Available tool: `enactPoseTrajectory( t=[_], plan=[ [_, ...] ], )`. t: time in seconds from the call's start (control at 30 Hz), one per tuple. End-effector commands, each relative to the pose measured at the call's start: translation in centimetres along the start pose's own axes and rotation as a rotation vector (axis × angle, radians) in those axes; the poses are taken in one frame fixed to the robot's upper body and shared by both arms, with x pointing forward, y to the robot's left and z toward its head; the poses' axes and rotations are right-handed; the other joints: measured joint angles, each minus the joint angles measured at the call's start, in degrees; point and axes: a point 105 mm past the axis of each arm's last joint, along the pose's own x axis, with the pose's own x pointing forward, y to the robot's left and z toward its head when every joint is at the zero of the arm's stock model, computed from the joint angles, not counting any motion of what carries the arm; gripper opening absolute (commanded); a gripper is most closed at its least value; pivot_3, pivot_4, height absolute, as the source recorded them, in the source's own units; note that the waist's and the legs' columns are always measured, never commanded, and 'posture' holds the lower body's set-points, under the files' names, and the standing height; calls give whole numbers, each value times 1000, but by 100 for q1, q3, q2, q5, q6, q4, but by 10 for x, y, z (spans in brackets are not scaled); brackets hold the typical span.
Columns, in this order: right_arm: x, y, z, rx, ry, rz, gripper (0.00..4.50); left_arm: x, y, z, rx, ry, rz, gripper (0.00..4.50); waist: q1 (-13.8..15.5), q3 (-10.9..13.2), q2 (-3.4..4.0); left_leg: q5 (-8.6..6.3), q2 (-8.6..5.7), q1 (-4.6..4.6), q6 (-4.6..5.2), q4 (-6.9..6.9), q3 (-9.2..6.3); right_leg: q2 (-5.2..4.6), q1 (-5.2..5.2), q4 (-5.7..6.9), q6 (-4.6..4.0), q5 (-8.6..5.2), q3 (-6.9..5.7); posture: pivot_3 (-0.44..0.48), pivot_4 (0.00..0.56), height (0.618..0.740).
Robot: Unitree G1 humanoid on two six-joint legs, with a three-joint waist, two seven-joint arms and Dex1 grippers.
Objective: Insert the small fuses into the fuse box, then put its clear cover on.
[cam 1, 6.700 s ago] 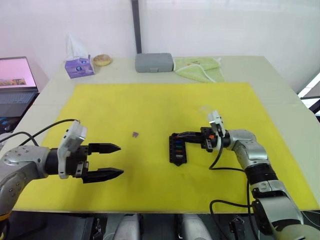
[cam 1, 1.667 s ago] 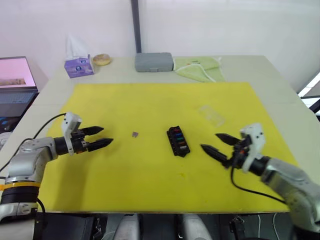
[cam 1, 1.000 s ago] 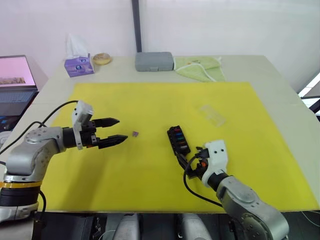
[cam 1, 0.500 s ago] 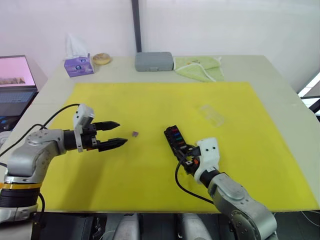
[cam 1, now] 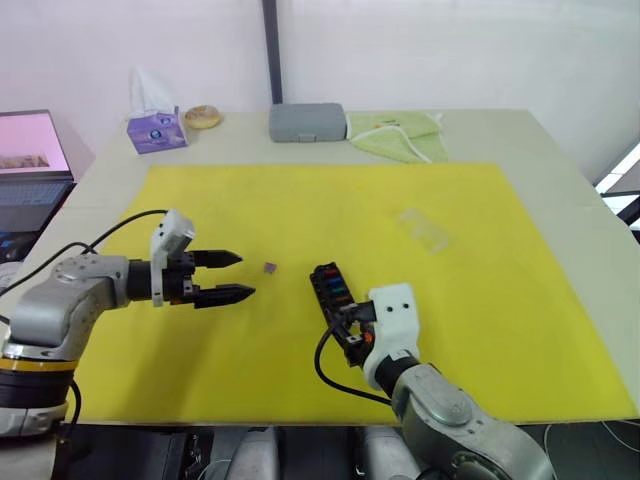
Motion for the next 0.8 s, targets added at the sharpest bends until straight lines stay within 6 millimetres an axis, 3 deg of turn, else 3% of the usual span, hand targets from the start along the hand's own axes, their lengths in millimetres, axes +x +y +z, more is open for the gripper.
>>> enactPoseTrajectory(
  t=[0.03, 0.2, 0.23, 0.33, 0.37, 0.53, 0.7, 0.8],
  plan=[
    [-6, 19, 18, 62, -62, 6, 1945, -1, 0, 11, 31, 19, -35, 4500, 3, 0, 0, 0, 0, 0, 0, 0, 0, 2, -2, 1, 0, 0, -1, 0, 150, 740],
    [-3, 22, 7, 85, -6, -13, 1945, 6, 7, 14, 47, 31, -55, 4500, 2, -3, -3, 0, -2, -1, 0, 0, 6, 2, -2, 1, 0, 0, -2, 0, 150, 740],
    [-2, 23, 6, 93, -3, -8, 2971, 7, 8, 15, 49, 31, -57, 4500, -1, -3, -3, 0, -2, -1, 0, 0, 8, 3, -2, 1, 0, 0, -1, 0, 150, 740],
    [-2, 25, 8, 104, -21, 22, 4261, 9, 10, 15, 52, 27, -63, 4500, -14, -3, -3, 0, -1, -1, 1, -1, 13, 6, -3, 2, 0, 0, -1, 0, 150, 740],
    [-5, 26, 11, 104, -44, 48, 4394, 10, 12, 15, 51, 21, -64, 4500, -13, -3, -3, 0, 0, -1, 1, -1, 13, 7, -3, 2, 0, 0, -1, 0, 150, 740],
    [-20, 25, 25, 38, -197, 259, 4394, 9, 27, 10, 49, 12, -51, 4500, -11, -4, -6, 0, 0, -2, 2, 0, 16, 8, -2, 2, 0, 0, -3, 0, 150, 740],
    [-52, -2, 31, -40, -257, 474, 4394, -6, 45, 11, 48, 13, -3, 4500, 9, -6, -11, 0, -2, -1, 2, 8, 21, 4, 9, -3, 3, 1, -4, 0, 150, 740],
    [-66, -40, 15, -119, -97, 495, 4394, -23, 54, 9, 59, 21, 65, 4500, 8, -8, -17, -2, 2, 0, 6, 7, 15, 10, 12, -6, 2, 0, -8, 0, 150, 740]
  ],
)
